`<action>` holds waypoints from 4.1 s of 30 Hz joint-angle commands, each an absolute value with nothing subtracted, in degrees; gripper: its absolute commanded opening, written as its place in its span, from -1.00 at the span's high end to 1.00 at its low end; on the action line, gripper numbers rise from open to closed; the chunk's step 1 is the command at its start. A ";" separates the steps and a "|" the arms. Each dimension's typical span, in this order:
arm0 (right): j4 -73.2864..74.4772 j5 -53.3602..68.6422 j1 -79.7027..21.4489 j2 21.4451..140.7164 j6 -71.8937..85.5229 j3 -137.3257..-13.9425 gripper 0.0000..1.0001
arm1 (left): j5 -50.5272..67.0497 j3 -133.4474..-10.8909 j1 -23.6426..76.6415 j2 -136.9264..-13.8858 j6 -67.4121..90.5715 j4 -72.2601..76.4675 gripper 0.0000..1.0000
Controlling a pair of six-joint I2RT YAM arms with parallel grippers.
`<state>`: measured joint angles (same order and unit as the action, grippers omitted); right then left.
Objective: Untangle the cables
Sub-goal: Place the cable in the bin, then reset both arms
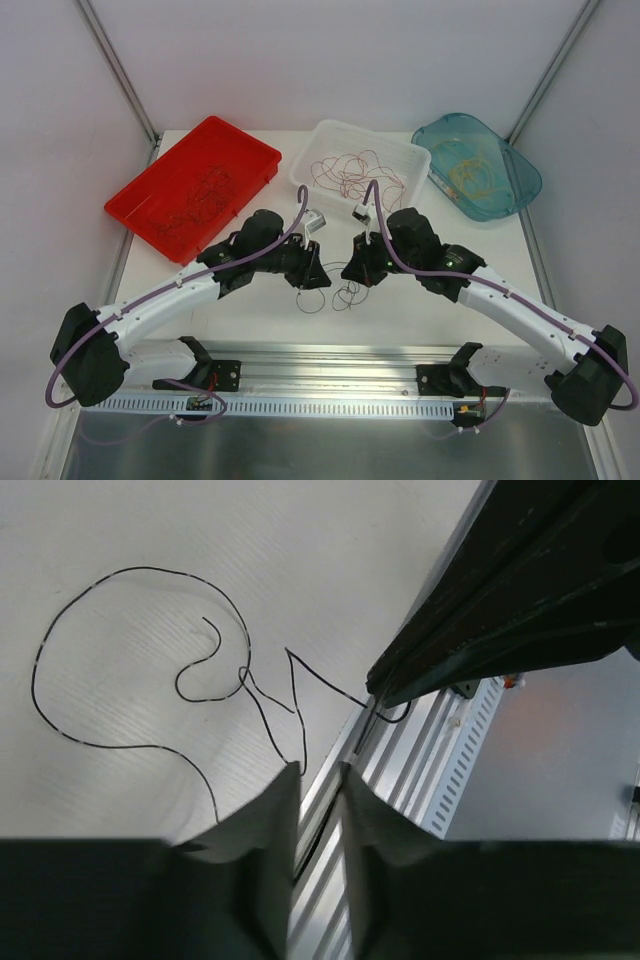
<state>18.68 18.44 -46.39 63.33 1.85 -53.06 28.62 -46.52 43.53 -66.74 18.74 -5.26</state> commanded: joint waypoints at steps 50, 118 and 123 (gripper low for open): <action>38.41 -3.78 -46.58 43.50 -5.19 -52.12 -0.94 | -6.94 -95.90 -6.32 -100.97 9.40 -15.73 1.00; 58.18 -42.36 -46.67 -5.89 6.06 -49.92 -0.93 | -20.04 -55.37 7.56 7.82 15.82 -52.47 -0.98; 58.62 -43.33 -46.76 -5.80 6.77 -50.27 -0.93 | -20.13 -55.20 7.56 7.82 15.82 -52.38 -0.98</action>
